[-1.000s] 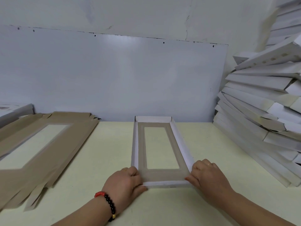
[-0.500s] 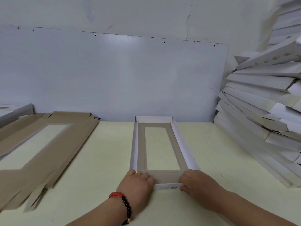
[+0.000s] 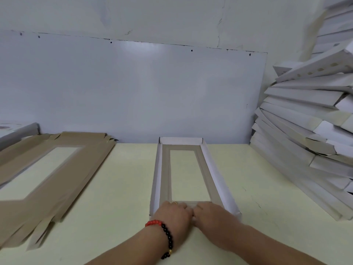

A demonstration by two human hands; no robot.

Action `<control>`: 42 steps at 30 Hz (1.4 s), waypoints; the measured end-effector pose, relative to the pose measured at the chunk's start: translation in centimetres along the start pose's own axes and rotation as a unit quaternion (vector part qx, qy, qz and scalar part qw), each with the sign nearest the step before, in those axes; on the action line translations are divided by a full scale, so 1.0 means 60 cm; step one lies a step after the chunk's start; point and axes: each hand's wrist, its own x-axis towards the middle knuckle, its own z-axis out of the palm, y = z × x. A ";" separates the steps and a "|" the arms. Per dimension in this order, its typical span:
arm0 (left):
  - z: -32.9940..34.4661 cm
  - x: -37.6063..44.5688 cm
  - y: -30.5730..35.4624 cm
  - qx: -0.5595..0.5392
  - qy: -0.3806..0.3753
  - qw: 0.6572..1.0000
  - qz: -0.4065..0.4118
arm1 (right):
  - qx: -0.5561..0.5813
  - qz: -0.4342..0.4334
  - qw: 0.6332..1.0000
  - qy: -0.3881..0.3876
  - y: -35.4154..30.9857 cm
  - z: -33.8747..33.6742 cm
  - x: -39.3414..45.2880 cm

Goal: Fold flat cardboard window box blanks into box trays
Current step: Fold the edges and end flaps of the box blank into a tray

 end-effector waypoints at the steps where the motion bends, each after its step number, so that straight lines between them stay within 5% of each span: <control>1: 0.000 -0.001 -0.001 -0.010 0.000 1.000 -0.008 | 0.008 0.022 1.000 -0.001 0.002 -0.004 -0.002; 16: 0.013 -0.012 -0.028 0.011 0.020 1.000 -0.019 | -0.064 0.059 0.992 -0.096 0.097 -0.022 -0.072; 27: 0.011 -0.015 -0.027 -0.001 0.015 1.000 -0.027 | -0.038 0.083 0.996 0.001 0.077 -0.017 -0.096; 33: 0.013 -0.016 -0.026 0.001 0.012 1.000 -0.026 | 0.045 0.118 0.991 -0.031 0.077 -0.016 -0.085; 42: -0.032 -0.028 -0.114 0.045 -0.022 0.995 0.089 | -0.031 0.103 0.988 -0.110 0.088 -0.010 -0.062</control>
